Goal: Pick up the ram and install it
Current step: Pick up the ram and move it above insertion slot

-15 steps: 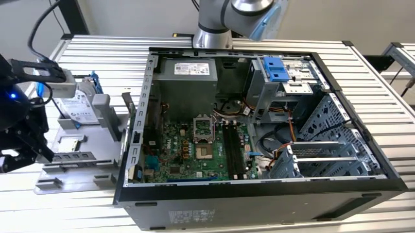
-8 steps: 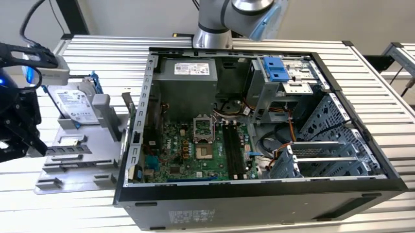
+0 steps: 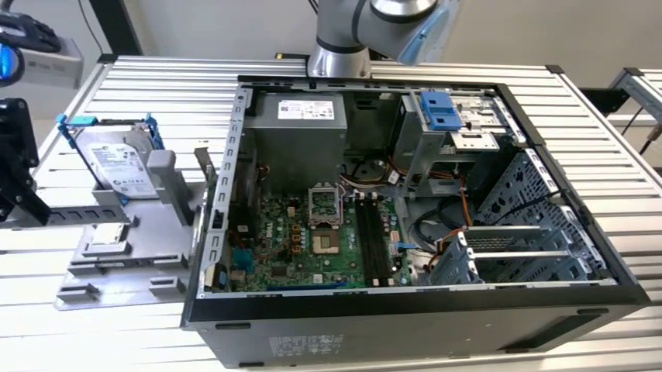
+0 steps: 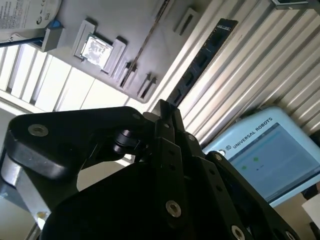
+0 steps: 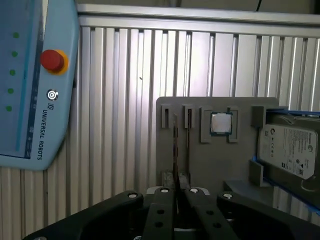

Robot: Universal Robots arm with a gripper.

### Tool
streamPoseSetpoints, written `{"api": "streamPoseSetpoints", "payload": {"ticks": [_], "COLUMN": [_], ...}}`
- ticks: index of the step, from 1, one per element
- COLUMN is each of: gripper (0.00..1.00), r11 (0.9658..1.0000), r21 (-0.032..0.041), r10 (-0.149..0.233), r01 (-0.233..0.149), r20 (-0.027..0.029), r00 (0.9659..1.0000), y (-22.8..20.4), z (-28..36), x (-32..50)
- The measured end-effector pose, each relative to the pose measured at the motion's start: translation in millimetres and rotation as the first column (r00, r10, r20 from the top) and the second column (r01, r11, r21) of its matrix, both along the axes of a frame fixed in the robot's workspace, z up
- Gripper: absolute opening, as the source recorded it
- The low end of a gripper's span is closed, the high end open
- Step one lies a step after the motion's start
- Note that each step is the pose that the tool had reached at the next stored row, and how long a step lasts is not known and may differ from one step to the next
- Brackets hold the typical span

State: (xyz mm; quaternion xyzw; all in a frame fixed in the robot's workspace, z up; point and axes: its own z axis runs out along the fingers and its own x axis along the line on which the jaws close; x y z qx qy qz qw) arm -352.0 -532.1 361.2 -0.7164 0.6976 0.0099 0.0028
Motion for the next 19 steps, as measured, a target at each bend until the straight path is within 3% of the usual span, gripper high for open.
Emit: {"api": "streamPoseSetpoints", "payload": {"ticks": [12,19], "gripper": [0.0,0.0], "r11": [1.0,1.0], "r21": [0.0,-0.0011], "r10": [0.0,0.0], "r01": [0.0,0.0], "r20": [0.0001,-0.0001], "r00": [1.0,1.0], "y": [0.0,0.0], "z": [53.4,53.6], "x": [0.0,0.2]}}
